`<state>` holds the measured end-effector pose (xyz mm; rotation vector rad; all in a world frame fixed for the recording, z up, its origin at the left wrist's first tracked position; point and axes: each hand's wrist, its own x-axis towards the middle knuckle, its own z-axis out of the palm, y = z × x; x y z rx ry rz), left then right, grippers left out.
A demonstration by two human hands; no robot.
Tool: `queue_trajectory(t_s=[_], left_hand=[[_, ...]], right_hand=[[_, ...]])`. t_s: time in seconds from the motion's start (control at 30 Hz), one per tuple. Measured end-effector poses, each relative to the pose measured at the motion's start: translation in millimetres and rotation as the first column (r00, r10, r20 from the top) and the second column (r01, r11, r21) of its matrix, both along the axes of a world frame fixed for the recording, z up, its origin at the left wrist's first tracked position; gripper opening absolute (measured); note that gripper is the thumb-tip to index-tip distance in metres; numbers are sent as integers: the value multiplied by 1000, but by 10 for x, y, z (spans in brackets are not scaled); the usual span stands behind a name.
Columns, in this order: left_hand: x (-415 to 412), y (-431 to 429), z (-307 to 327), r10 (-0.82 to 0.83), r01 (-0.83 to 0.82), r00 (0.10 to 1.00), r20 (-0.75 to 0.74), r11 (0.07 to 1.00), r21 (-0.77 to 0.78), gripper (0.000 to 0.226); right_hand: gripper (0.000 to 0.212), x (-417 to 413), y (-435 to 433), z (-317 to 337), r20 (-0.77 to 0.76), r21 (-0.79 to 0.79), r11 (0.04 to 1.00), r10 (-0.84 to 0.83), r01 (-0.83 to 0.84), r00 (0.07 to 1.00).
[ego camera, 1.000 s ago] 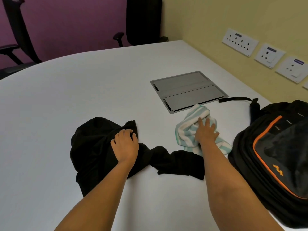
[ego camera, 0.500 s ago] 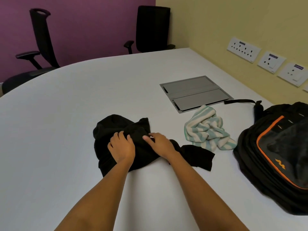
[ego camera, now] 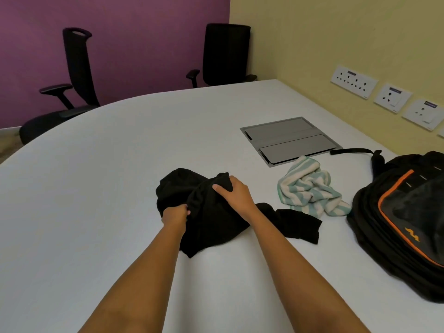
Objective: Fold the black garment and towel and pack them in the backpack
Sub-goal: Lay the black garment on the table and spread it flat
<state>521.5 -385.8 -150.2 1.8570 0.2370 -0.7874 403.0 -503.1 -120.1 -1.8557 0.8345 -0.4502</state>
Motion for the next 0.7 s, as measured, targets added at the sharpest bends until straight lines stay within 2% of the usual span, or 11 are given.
queue_trajectory(t_s=[0.07,0.17,0.23,0.27,0.33,0.4,0.47,0.6,0.63,0.7], left_hand=[[23,-57,171,-35,37,997,71,999,-29,21],[13,-93,370,-151,144,955,256,989,43,30],[-16,-52,388,-218,206,932,290,976,70,40],[-29,-24,362,-214,202,948,237,977,73,57],[-112,61,361,-165,165,986,5,986,22,97],[-223,120,365,-173,162,971,-164,984,-80,109],[-291,148,384,-227,203,957,-183,969,-142,97],[-332,179,575,-110,114,993,29,971,-211,43],[-340,197,709,-67,84,995,76,964,-251,35],[-297,206,988,-13,60,985,174,961,-270,35]], right_hand=[[34,-17,40,159,51,-9,1000,10,-9,999],[28,-44,66,428,125,37,999,-9,4,992],[23,-55,71,653,197,89,996,-28,10,980],[20,-60,80,778,234,98,995,-29,6,972],[18,-78,129,1032,301,114,993,-18,-17,954],[17,-97,205,1255,371,144,988,5,-63,929],[14,-123,302,1456,437,154,983,28,-105,899],[15,-178,332,1749,552,171,983,-39,-68,833],[16,-213,287,1788,556,175,984,-69,-36,829],[19,-305,162,1806,501,166,985,-133,55,855]])
